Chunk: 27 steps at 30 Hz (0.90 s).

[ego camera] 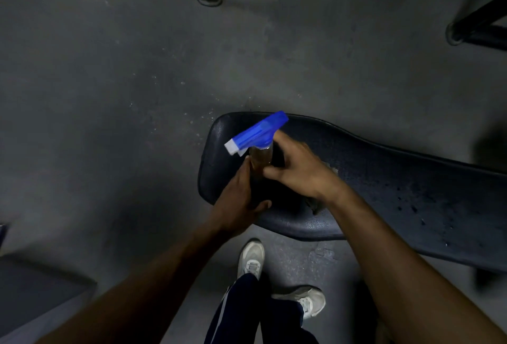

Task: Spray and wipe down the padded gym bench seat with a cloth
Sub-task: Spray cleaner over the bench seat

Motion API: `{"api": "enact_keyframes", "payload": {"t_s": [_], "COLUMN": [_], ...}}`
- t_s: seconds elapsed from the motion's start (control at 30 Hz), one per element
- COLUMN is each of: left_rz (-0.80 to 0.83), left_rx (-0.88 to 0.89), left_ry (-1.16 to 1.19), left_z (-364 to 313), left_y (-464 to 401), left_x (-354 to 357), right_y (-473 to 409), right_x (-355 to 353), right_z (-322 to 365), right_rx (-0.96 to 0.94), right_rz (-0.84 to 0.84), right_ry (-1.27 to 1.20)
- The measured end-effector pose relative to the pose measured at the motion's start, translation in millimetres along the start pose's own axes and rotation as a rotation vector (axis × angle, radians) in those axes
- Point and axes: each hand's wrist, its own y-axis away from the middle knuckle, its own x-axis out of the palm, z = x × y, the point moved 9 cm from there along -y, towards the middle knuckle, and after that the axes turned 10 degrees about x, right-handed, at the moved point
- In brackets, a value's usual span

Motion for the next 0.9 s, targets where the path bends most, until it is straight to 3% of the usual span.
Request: {"api": "enact_keyframes", "payload": {"t_s": [0.27, 0.9], "left_rz": [0.007, 0.016], "left_rx": [-0.003, -0.033], "left_ry": [-0.022, -0.108], "left_z": [4.6, 28.8], "left_y": [1.1, -3.2], "left_x": [-5.0, -5.7], "right_y": [1.4, 1.7], "right_x": [6.2, -2.1], "right_z": [-11.9, -28.9], "right_rx": [0.013, 0.018], "right_rz": [-0.008, -0.228], "right_ry": [-0.111, -0.188]}}
